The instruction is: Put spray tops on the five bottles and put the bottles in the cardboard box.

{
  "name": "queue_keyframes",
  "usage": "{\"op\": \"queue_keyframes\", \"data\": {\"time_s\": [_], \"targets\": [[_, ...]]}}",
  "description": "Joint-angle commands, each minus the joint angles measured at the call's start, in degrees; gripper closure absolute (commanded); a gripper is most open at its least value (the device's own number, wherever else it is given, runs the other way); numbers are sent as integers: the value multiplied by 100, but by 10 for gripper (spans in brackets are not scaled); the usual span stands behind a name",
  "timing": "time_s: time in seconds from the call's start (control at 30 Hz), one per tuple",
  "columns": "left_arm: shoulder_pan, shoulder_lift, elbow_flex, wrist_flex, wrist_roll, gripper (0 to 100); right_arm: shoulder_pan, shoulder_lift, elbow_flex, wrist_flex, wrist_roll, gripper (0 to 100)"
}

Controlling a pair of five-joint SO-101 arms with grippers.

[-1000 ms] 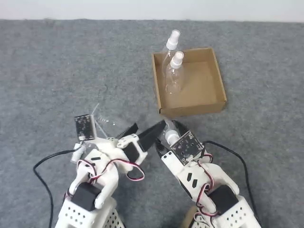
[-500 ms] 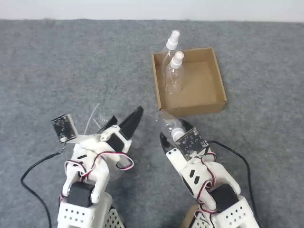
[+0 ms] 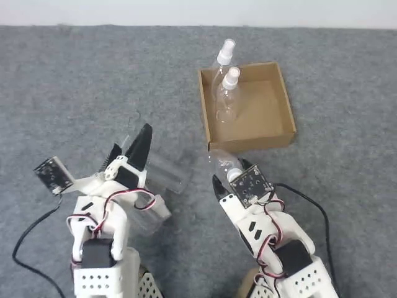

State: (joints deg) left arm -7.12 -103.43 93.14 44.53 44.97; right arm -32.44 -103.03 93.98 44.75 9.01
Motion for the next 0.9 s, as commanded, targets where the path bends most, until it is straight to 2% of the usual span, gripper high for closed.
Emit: {"op": "queue_keyframes", "data": {"time_s": [0.0, 0.3, 0.5, 0.6, 0.77, 0.87], "targets": [[-193, -114, -303, -343, -79, 666, 75, -101, -202, 57, -53, 887], [-571, -114, -303, -642, -88, 891, 418, -101, -202, 57, -53, 887], [-835, -114, -303, -730, -97, 985, 549, -101, -202, 57, -53, 887], [-949, -114, -207, -914, -97, 989, 549, -101, -185, 57, -44, 887], [-1240, -79, 356, -2110, -97, 989, 558, -101, -167, 57, -44, 887], [-1398, -88, 338, -2171, -97, 989, 558, -101, -167, 66, -35, 887]]}}
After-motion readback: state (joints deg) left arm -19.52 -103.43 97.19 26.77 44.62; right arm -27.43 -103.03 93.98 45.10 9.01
